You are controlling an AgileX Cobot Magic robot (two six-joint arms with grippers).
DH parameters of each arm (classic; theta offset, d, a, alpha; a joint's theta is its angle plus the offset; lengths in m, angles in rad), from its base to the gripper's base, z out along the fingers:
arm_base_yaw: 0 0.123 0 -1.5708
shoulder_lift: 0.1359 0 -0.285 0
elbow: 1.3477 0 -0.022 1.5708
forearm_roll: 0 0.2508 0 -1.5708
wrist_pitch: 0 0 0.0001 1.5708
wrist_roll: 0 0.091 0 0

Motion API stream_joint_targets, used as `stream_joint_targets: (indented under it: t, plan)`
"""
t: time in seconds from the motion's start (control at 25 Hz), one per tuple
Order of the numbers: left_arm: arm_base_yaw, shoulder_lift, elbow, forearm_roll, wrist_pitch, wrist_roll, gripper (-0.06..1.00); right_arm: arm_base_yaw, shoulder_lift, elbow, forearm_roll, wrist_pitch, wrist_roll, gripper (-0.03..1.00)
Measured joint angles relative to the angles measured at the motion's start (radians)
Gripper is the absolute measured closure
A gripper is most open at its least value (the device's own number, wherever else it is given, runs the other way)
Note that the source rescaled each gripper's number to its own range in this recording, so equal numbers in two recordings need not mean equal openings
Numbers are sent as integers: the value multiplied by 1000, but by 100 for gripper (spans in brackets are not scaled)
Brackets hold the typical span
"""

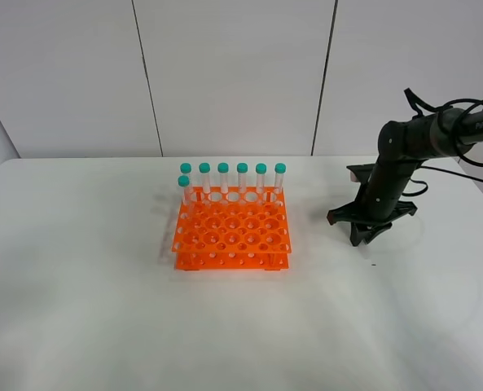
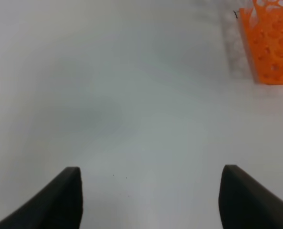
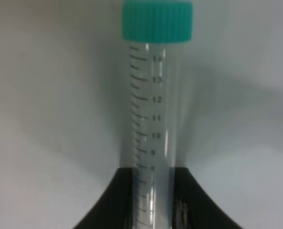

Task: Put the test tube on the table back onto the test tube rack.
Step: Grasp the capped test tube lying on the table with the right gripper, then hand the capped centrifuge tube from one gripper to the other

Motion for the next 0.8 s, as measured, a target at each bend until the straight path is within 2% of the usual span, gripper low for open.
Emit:
stream_joint_targets:
  t: [0.2, 0.36, 0.64, 0.8]
  plan:
    - [0, 0, 0, 5, 0, 0, -2, 0, -137, -54, -19, 57, -19, 95]
    - [0, 0, 0, 0, 0, 0, -2, 0, -329, -28, -35, 79, -34, 95]
    - [0, 0, 0, 5, 0, 0, -2, 0, -667, 243, -44, 118, -48, 95]
    - [0, 0, 0, 0, 0, 0, -2, 0, -788, 412, -42, 98, -49, 95]
